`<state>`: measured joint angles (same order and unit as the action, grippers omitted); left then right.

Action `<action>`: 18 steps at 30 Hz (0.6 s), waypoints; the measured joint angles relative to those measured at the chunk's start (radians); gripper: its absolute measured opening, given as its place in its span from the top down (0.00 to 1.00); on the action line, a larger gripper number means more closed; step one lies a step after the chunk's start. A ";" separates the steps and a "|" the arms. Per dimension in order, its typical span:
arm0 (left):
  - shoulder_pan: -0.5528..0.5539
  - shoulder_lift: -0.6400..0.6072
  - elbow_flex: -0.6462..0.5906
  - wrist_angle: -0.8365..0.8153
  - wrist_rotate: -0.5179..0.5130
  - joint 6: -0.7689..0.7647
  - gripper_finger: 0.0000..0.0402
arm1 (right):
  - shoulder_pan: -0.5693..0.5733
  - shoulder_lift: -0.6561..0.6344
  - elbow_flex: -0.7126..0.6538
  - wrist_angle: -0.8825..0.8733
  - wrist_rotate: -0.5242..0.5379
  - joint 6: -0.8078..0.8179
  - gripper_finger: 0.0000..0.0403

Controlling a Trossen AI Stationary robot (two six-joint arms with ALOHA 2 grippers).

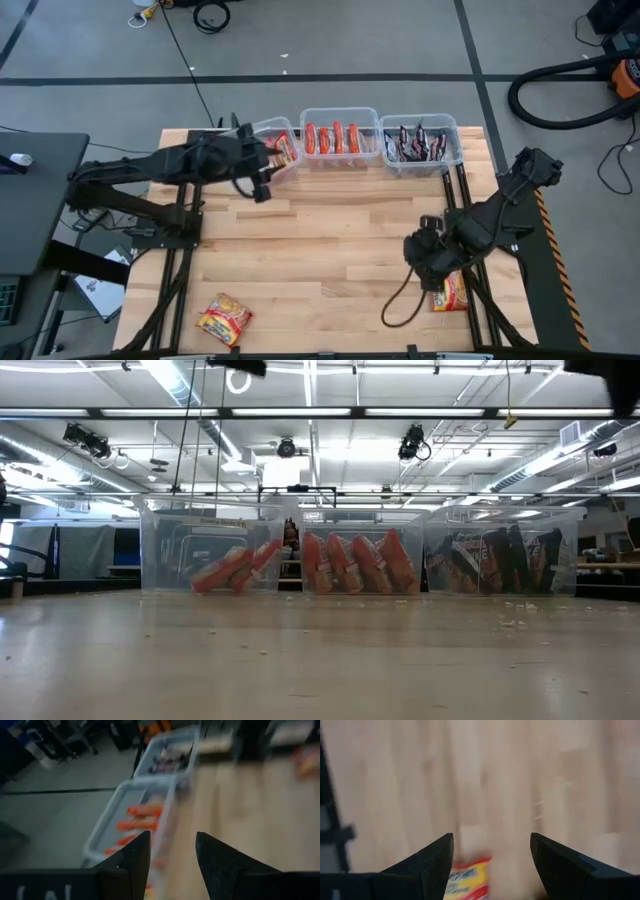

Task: Sort Maruchan noodles
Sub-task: Put the red noodle pack into the top left transparent bin

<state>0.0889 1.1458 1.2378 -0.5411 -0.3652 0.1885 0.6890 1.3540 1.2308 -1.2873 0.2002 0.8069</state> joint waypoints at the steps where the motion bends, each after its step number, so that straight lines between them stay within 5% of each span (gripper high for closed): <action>1: -0.033 0.000 0.018 0.002 -0.011 -0.060 0.60 | 0.007 0.000 -0.024 0.022 -0.036 0.003 0.33; 9: -0.217 0.002 0.067 -0.009 -0.018 -0.420 0.60 | 0.007 0.058 -0.222 0.099 -0.359 0.212 0.34; 18: -0.298 0.005 0.067 -0.035 -0.023 -0.475 0.60 | 0.017 0.229 -0.307 0.267 -0.570 0.313 0.34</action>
<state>-0.2091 1.1511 1.3052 -0.5758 -0.3887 -0.2861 0.7062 1.5829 0.9240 -1.0205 -0.3702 1.1201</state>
